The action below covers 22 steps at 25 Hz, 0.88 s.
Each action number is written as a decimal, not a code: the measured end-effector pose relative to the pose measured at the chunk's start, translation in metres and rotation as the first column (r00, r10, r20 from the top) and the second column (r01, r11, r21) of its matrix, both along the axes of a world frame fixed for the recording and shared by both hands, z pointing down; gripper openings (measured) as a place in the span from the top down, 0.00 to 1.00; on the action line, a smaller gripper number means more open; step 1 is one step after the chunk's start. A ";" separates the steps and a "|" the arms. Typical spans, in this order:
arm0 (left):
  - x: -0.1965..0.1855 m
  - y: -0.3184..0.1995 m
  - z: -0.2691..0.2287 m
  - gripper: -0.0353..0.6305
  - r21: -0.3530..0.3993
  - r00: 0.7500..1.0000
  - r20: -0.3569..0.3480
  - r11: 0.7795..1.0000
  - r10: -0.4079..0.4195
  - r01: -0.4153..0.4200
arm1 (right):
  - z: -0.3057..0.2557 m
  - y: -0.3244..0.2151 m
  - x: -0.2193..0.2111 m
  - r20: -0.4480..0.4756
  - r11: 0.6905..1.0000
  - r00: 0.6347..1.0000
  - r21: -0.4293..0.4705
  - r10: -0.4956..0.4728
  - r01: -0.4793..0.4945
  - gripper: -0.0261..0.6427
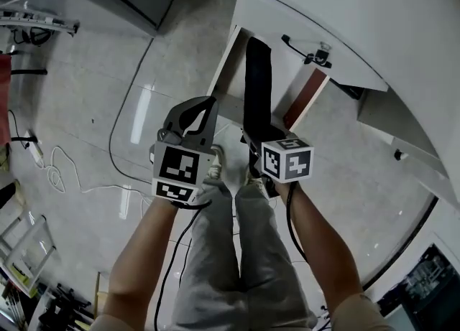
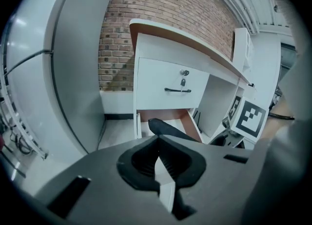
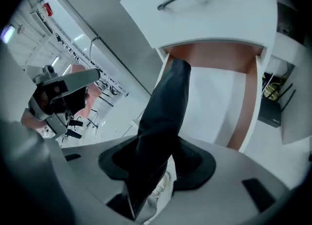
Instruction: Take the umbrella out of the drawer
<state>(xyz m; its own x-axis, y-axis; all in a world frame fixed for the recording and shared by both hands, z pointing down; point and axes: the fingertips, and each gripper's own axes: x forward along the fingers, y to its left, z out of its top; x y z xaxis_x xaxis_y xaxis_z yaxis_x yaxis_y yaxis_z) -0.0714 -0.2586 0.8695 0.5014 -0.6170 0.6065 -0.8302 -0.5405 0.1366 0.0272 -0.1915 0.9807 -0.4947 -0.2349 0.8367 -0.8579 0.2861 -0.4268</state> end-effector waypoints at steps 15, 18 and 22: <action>-0.018 0.035 -0.193 0.94 0.001 0.998 -0.040 0.999 -0.048 0.048 | -0.248 0.021 -0.026 -0.019 0.972 0.989 0.186 -0.145 0.146 0.66; -0.017 0.034 -0.254 0.94 0.054 0.991 -0.109 0.995 -0.072 0.078 | -0.303 0.021 -0.031 -0.003 0.963 0.987 0.220 -0.162 0.158 0.66; -0.007 0.040 -0.326 0.94 0.096 0.991 -0.127 0.994 -0.034 0.047 | -0.376 0.024 -0.027 0.010 0.951 0.988 0.273 -0.155 0.147 0.66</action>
